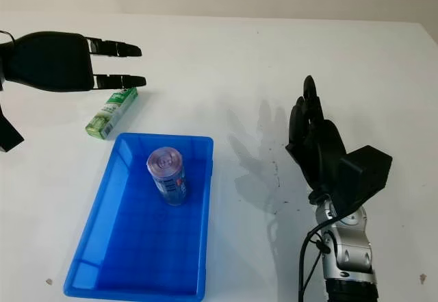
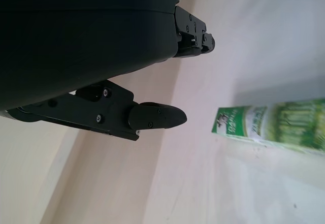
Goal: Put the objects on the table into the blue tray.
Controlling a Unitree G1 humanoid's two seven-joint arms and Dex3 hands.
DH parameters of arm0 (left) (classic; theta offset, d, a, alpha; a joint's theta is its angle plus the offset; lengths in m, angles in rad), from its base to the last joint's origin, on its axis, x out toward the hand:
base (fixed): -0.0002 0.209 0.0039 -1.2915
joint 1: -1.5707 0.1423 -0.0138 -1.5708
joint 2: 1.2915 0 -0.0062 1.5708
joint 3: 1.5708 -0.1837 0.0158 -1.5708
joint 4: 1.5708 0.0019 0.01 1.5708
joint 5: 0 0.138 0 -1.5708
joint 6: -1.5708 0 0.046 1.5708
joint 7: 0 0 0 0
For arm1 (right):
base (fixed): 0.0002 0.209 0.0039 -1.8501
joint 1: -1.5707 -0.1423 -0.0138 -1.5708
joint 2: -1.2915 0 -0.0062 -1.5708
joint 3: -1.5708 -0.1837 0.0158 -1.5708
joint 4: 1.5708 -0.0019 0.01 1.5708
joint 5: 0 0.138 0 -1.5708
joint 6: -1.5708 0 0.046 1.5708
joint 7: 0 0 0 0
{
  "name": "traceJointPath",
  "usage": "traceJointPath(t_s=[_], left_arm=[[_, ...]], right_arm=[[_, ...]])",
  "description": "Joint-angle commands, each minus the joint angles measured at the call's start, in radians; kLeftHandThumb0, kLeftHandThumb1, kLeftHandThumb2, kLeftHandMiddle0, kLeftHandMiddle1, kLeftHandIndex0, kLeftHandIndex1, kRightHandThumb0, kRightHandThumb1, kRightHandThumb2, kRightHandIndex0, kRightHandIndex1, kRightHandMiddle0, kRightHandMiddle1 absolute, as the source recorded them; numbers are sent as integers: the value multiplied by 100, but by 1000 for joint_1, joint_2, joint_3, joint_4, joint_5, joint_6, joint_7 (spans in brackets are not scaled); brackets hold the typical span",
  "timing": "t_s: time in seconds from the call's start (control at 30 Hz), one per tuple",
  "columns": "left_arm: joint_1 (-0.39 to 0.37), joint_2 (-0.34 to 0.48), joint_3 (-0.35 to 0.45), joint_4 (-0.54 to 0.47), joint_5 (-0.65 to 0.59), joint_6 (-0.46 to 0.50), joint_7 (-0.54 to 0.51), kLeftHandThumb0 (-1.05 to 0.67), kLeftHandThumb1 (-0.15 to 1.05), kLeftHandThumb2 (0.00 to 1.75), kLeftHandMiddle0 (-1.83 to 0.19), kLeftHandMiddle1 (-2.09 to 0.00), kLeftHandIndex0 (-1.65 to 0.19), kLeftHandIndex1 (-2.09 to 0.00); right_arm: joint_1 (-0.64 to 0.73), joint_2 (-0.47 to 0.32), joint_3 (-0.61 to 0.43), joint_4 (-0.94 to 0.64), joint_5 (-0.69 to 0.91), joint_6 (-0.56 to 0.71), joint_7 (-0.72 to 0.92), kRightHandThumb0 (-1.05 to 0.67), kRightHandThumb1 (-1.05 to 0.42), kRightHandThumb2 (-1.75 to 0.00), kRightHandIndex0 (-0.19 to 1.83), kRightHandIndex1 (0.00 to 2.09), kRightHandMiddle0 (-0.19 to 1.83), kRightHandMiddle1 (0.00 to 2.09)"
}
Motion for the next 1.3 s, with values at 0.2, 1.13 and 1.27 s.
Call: traceJointPath(t_s=[0.2, 1.13, 1.27], left_arm=[[51, -21, -39, 14, -16, 20, -26, -20, 105, 44, -7, -3, -5, -4], [158, -67, -73, 54, -102, -3, 22, -20, 101, 7, -45, -208, -24, -195], [170, -68, -60, 54, -128, 10, 4, -17, 105, 10, -68, -209, -38, -209]], right_arm=[[18, 5, -11, -17, 8, -8, -1, -79, -105, -68, -19, 0, -19, 0], [30, -3, -36, -23, 40, -10, 14, -78, -105, -67, -19, 0, -19, 0], [32, -6, -41, -18, 34, -16, 18, -79, -105, -67, -19, 0, -19, 0]])
